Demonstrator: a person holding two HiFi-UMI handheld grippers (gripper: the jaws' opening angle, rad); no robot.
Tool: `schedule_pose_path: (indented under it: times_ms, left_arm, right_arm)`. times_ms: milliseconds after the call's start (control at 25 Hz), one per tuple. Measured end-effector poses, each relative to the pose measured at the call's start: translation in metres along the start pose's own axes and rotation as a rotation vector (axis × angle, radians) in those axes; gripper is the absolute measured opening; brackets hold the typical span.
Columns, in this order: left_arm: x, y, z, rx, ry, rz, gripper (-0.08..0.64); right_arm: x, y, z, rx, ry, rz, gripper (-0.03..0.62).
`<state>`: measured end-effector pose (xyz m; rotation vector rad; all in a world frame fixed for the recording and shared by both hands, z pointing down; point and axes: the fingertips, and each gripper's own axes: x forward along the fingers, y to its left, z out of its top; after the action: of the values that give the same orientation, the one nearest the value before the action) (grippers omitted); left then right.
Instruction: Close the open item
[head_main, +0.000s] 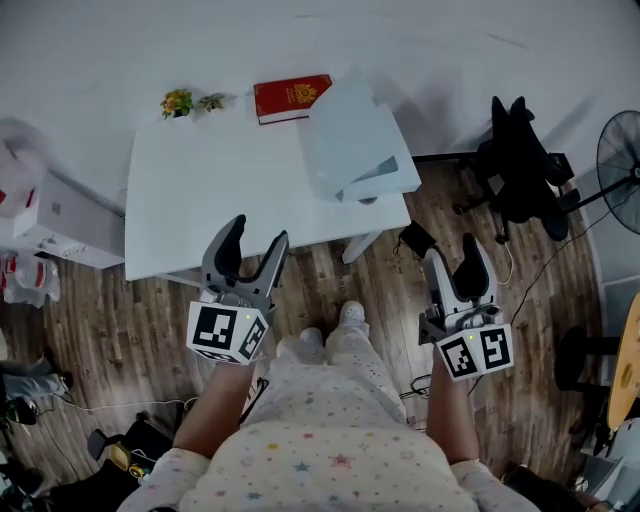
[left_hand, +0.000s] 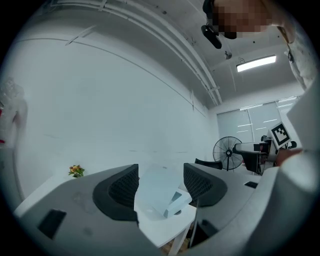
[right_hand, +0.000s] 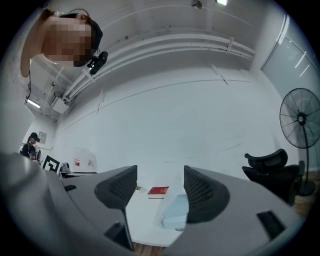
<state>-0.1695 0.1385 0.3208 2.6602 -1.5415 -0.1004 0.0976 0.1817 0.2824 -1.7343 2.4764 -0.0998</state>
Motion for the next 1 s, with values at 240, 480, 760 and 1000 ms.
schedule_pose_path:
  times_ms: [240,480,760,1000]
  left_arm:
    - [0.027,0.016,-0.004,-0.005,0.006,0.043,0.262]
    - [0.074,0.033,0.002,0.005,-0.004,0.108,0.262]
    - [0.133,0.040,0.006,0.006,-0.014,0.175,0.262]
    - [0.169,0.042,0.004,0.006,-0.010,0.222,0.262]
  right_arm:
    - [0.041,-0.017,-0.006,0.008,0.011,0.044,0.275]
    - [0.101,-0.048,0.001,0.012,0.007,0.119,0.275]
    - [0.157,-0.091,0.010,0.023,0.004,0.199,0.275]
    - [0.192,-0.126,0.005,0.040,0.033,0.245,0.273]
